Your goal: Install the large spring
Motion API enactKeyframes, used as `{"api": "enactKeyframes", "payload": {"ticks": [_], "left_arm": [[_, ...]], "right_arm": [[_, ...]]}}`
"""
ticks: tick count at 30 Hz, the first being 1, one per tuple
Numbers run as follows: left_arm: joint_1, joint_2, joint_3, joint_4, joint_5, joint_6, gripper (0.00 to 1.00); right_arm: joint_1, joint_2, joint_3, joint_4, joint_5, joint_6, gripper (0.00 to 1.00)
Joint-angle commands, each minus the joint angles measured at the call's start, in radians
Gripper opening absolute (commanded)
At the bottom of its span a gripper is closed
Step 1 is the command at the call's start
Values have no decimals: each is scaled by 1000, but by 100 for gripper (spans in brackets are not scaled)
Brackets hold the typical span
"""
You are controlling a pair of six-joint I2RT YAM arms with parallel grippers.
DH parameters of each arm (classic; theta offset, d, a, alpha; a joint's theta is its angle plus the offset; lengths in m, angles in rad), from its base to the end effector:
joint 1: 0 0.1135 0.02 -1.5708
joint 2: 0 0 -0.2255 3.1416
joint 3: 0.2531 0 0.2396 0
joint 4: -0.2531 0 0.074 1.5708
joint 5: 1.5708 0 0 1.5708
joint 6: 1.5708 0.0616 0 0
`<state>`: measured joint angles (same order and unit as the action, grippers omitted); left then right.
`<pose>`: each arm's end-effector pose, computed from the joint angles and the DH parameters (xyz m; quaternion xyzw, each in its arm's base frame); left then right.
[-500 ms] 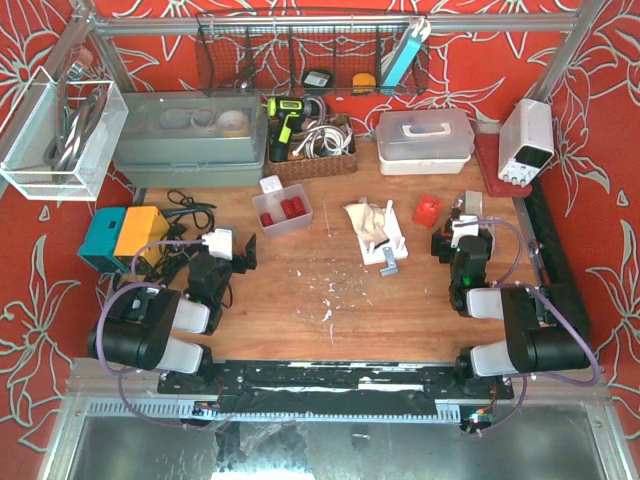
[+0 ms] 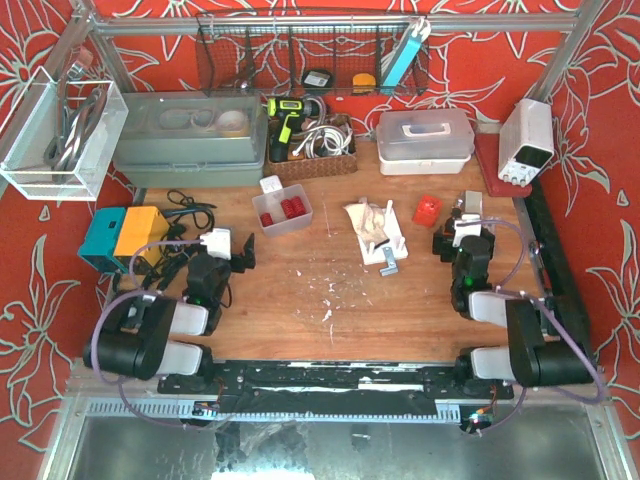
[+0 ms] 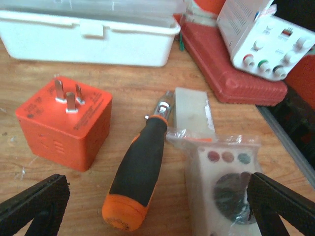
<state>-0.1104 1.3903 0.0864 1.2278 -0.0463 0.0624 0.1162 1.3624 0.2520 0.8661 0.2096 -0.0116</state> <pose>0.2326 -0.0229 0.1171 0.0476 0.7319 0.0007 0.6797 0.2602 0.0175 0.1205 0.0142 0.7862 -0.0503 0.6158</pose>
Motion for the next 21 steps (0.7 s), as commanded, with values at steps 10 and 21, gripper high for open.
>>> {"api": "enactKeyframes", "payload": {"ticks": [10,21], "left_arm": [[5,-580,210,-535,45,-351,99],[6,-751,366,-1015,189,-717,99]], "right_arm": [[-5,-565,135,-610,114,272,99],[-4,-795,350,-1102,21,617,99]]}}
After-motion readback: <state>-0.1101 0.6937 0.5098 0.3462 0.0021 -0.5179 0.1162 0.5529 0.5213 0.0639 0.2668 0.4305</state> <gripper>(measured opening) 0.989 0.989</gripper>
